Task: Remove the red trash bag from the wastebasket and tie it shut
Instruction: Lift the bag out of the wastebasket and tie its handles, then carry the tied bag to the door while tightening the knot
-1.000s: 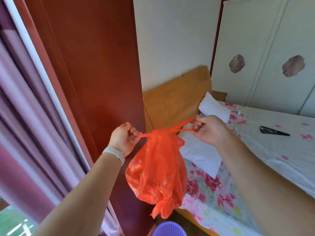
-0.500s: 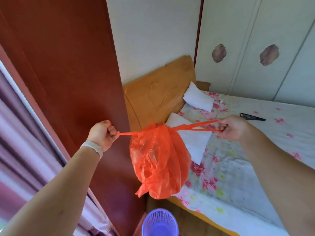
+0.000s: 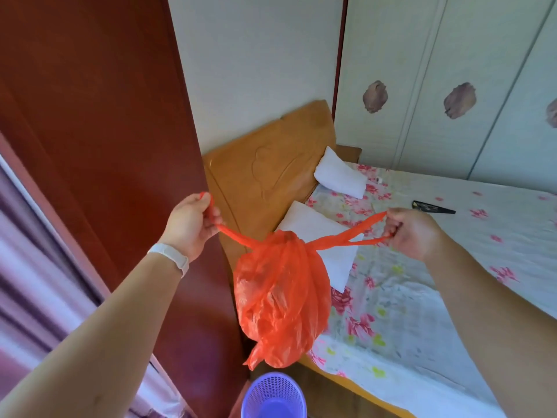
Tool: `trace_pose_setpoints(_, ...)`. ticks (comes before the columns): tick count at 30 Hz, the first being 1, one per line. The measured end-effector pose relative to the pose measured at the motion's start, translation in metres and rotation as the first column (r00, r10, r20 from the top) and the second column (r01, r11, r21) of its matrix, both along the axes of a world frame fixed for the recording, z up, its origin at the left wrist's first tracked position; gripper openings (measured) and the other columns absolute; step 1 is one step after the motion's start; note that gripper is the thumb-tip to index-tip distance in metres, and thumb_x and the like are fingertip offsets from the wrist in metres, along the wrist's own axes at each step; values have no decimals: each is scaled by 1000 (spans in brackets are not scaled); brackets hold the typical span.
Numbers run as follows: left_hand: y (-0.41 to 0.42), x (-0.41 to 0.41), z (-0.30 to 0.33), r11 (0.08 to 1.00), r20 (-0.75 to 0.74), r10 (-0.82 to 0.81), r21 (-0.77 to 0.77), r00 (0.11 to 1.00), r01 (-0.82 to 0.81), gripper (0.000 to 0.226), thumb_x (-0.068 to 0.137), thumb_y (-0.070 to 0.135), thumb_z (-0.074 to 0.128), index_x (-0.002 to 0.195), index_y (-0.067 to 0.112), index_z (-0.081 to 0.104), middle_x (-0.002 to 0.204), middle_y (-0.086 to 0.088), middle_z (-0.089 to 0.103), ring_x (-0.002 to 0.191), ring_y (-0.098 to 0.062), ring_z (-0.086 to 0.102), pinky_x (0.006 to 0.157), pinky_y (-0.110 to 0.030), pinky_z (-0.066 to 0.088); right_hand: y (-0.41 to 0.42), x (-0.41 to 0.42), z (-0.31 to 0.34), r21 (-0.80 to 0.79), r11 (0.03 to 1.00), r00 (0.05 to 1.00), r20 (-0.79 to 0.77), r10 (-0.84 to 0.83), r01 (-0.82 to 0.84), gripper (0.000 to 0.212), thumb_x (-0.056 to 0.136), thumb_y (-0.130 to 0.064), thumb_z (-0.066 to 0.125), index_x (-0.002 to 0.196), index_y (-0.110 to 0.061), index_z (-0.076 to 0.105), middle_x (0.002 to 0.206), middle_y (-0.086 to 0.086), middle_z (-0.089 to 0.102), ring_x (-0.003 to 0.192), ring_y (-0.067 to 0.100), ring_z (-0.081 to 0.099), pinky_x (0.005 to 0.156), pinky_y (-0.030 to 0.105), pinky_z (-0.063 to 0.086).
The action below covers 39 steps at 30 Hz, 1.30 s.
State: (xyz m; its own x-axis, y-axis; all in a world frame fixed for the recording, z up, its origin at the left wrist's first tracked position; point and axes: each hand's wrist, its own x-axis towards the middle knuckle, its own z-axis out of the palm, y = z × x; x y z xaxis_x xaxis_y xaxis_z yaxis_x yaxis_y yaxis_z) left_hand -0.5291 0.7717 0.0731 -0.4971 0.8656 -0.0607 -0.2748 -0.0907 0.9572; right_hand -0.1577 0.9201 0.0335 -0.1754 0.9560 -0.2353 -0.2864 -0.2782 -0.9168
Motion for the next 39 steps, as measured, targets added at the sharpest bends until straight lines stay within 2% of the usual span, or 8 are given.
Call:
trace_pose_setpoints(7,4,60,47,957,-241,-278,16,930,290,13,89,18,60,77,14,62,82,-7,68,78,-21,66,78,-33,53,-43,-58,85,293,827,871,273,408,-479,28,94,-6,54,67,-12,56,59,1,45,56,14,45,58,28,43)
trace_pose_setpoints(15,10,98,61,983,-345,-184,-52,920,177,15,80,11,63,68,14,56,62,-5,56,51,-15,46,43,-23,35,-81,-129,137,309,678,675,634,376,-667,17,95,-9,55,81,-12,64,74,3,65,65,12,58,61,23,49)
trace_pose_setpoints(20,2,88,64,972,-211,-230,-13,950,233,18,85,22,65,80,5,68,74,-12,69,63,-18,59,59,-27,46,-91,-131,147,330,579,598,715,362,-746,9,93,-11,61,90,-7,68,81,4,69,71,12,63,61,20,49)
trace_pose_setpoints(23,-3,87,60,945,-234,-323,-21,917,327,25,84,16,59,97,-3,68,91,-18,65,76,-23,56,68,-32,46,-98,-133,148,424,512,595,771,229,-747,11,91,-14,63,91,-6,71,91,9,71,73,4,63,59,11,46)
trace_pose_setpoints(26,-10,94,56,922,-207,-379,-5,902,386,18,87,10,50,85,3,66,76,-9,62,67,-18,54,60,-26,46,-102,-135,149,519,482,650,745,150,-706,12,91,-10,62,91,-3,72,75,1,67,55,-7,54,53,5,39)
trace_pose_setpoints(30,-19,95,53,908,-116,-415,19,903,419,29,96,22,43,77,8,60,70,-5,60,66,-16,55,60,-26,46,-101,-135,141,576,445,675,732,92,-686,13,90,-9,63,83,-3,72,75,8,73,64,1,63,66,14,46)
trace_pose_setpoints(34,-24,90,52,887,-199,-450,15,870,462,28,93,34,51,85,10,62,71,-2,62,65,-15,58,66,-28,46,-97,-136,128,602,495,712,700,50,-627,8,88,-15,68,82,-14,74,74,0,74,78,18,69,82,41,54)
trace_pose_setpoints(39,-27,89,54,888,-285,-442,-3,851,460,17,93,17,53,77,11,56,69,-4,55,58,-16,51,50,-22,41,-103,-139,107,627,602,785,620,-1,-495,10,90,-20,64,88,-19,73,79,-3,67,72,6,58,72,29,49)
